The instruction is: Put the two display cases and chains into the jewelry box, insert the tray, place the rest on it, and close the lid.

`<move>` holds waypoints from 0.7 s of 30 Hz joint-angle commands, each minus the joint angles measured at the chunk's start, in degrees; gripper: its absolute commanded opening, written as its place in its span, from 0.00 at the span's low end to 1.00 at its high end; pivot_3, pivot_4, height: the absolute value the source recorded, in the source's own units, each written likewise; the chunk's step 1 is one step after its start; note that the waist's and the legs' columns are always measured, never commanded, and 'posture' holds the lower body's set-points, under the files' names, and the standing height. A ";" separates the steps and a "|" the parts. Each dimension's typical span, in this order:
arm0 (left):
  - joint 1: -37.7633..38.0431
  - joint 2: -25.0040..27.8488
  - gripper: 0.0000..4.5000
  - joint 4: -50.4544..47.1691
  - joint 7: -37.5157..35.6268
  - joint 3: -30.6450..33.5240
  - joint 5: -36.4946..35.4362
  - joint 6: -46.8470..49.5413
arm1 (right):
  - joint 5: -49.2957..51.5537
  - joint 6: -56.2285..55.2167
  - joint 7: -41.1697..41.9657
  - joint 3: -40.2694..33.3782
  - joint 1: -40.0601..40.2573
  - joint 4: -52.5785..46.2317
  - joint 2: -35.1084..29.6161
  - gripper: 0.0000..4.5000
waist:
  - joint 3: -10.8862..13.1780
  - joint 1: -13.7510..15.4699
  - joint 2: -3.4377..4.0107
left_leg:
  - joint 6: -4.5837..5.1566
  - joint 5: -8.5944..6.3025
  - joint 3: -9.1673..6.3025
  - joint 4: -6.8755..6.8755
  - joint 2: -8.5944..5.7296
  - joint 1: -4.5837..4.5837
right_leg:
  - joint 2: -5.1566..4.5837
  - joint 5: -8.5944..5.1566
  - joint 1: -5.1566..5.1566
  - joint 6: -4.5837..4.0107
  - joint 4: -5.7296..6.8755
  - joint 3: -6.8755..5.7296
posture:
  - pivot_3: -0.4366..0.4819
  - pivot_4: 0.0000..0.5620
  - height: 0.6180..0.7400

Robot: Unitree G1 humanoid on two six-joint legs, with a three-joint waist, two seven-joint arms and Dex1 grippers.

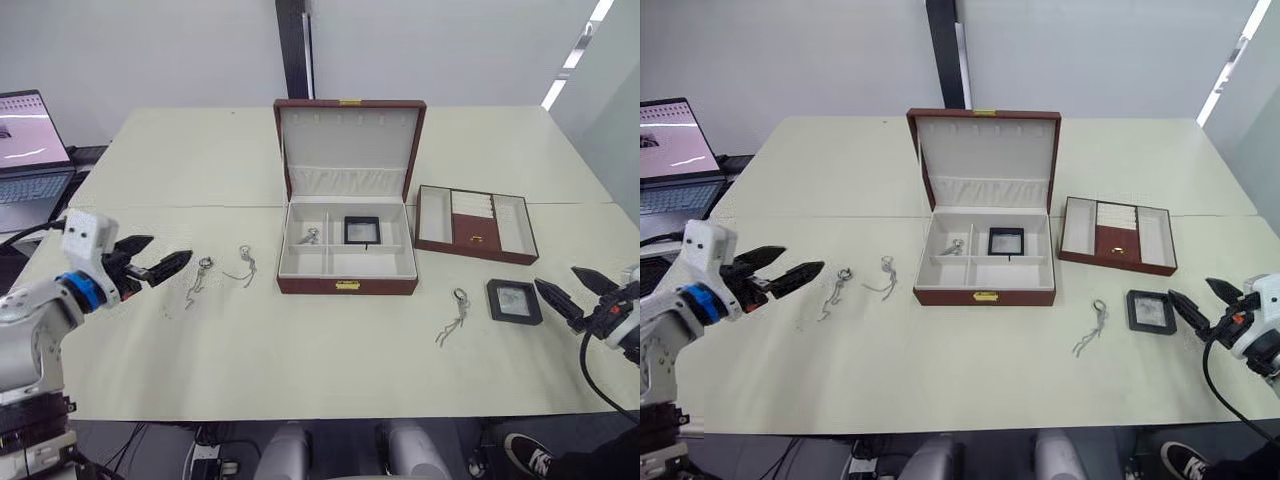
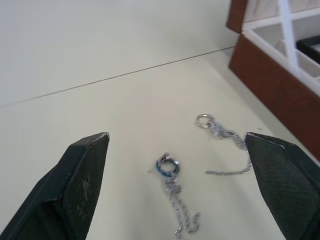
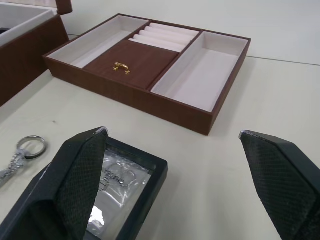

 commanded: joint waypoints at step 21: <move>8.65 -9.87 1.00 4.38 31.53 7.18 3.27 -18.20 | -6.54 -14.91 -11.48 -2.76 -5.32 11.03 4.10 1.00 | -0.14 0.36 -0.01 | 0.00 0.00 0.09 -0.05 0.00 0.05 | 0.01 0.00 -0.01 -0.01 0.00 0.06 | 0.48 0.27 1.00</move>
